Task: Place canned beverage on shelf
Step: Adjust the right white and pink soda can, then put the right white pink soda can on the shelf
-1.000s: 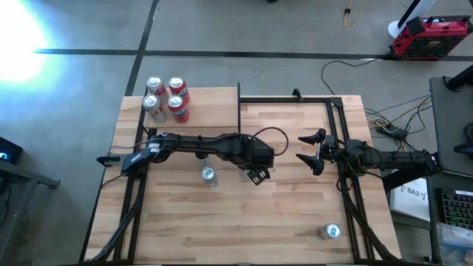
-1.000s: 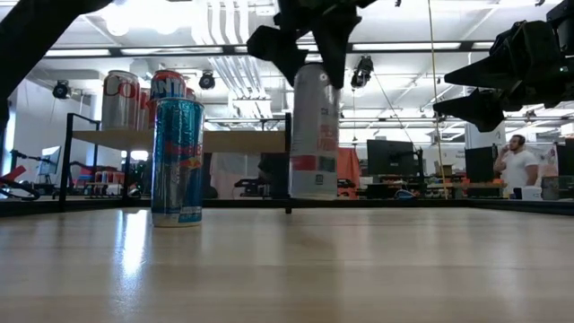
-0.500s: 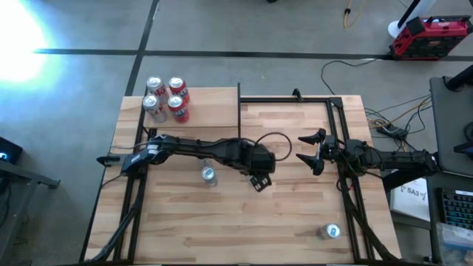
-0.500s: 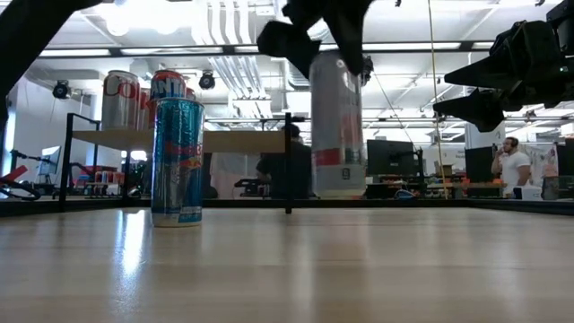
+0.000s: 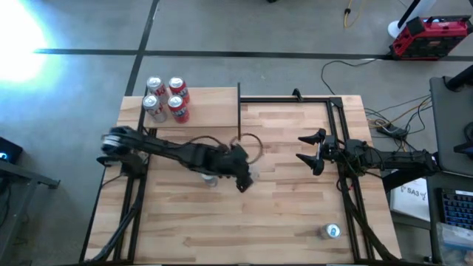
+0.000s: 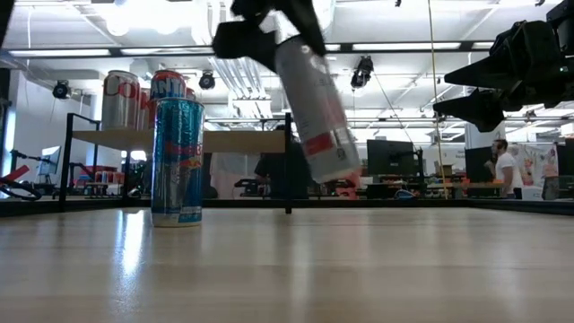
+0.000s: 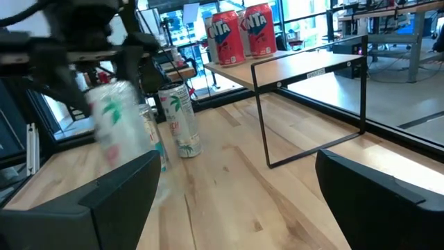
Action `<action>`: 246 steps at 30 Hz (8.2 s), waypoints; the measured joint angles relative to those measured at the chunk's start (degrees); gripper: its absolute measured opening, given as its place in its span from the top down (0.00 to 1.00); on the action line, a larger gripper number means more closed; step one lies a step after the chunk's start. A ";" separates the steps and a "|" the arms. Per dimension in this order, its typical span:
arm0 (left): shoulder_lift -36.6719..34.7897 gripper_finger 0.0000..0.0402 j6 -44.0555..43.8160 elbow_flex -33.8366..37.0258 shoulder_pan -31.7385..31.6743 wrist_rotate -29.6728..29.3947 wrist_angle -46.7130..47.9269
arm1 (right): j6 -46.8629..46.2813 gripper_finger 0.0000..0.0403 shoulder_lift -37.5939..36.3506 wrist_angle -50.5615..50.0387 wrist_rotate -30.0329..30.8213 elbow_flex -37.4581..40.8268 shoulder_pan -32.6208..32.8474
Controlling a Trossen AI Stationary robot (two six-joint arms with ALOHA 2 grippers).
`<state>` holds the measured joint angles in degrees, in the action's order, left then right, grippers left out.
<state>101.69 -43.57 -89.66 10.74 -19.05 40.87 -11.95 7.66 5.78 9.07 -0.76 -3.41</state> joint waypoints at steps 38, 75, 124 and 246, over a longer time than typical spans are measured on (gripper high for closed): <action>-8.80 0.35 16.57 15.44 -9.49 8.13 3.95 | -0.01 0.09 0.00 0.00 -0.01 0.01 -0.01; -7.95 0.01 12.59 5.03 -11.30 4.31 13.19 | -0.01 0.09 0.02 0.00 -0.01 0.01 0.01; -65.70 0.01 20.76 60.34 -7.47 -19.17 -38.23 | -0.01 0.09 0.02 0.02 -0.01 0.01 -0.01; -86.13 0.01 20.55 80.05 -7.41 -9.27 -37.47 | -41.00 0.09 92.37 -66.05 -3.96 -96.26 1.17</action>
<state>15.56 -23.03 -9.61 3.33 -28.32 3.41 -52.96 100.04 -60.27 5.11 -97.02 -2.24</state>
